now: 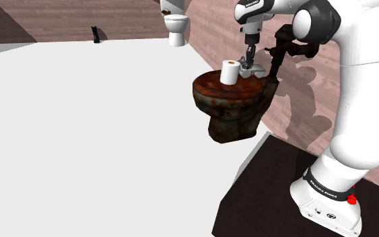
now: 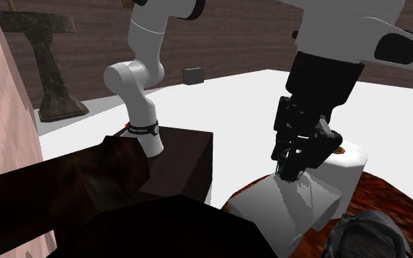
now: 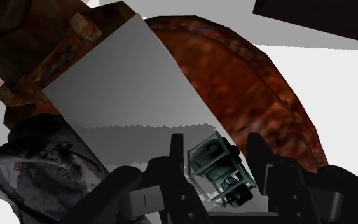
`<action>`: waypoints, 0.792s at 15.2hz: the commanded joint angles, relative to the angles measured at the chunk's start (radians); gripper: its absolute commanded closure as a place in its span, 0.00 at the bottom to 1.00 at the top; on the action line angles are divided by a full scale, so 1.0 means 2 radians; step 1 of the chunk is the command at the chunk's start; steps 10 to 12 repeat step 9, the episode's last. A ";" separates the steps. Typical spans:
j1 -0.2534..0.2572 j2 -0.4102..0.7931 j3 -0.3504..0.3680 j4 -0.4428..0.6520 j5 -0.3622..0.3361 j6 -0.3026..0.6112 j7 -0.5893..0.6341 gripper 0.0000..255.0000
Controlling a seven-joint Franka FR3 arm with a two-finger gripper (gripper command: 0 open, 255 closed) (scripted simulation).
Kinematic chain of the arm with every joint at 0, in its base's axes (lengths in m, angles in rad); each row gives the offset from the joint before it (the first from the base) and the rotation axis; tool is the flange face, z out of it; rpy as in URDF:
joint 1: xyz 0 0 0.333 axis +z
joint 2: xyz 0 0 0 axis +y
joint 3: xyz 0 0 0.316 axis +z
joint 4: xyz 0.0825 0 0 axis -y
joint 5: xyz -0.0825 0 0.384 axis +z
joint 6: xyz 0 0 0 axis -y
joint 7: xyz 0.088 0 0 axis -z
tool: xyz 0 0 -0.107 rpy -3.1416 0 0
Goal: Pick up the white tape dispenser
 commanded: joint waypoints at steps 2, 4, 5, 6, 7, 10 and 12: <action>-0.002 -0.002 -0.001 0.017 -0.001 -0.019 -0.001 1.00; -0.003 -0.003 -0.002 0.030 -0.001 -0.032 -0.001 1.00; -0.004 -0.002 -0.002 0.037 -0.001 -0.039 -0.002 1.00; -0.005 -0.002 -0.002 0.044 -0.001 -0.046 -0.002 1.00; -0.006 -0.002 -0.002 0.052 -0.001 -0.053 -0.002 1.00; -0.006 -0.002 -0.002 0.053 -0.001 -0.054 -0.002 1.00; -0.006 -0.002 -0.002 0.053 -0.001 -0.054 -0.002 1.00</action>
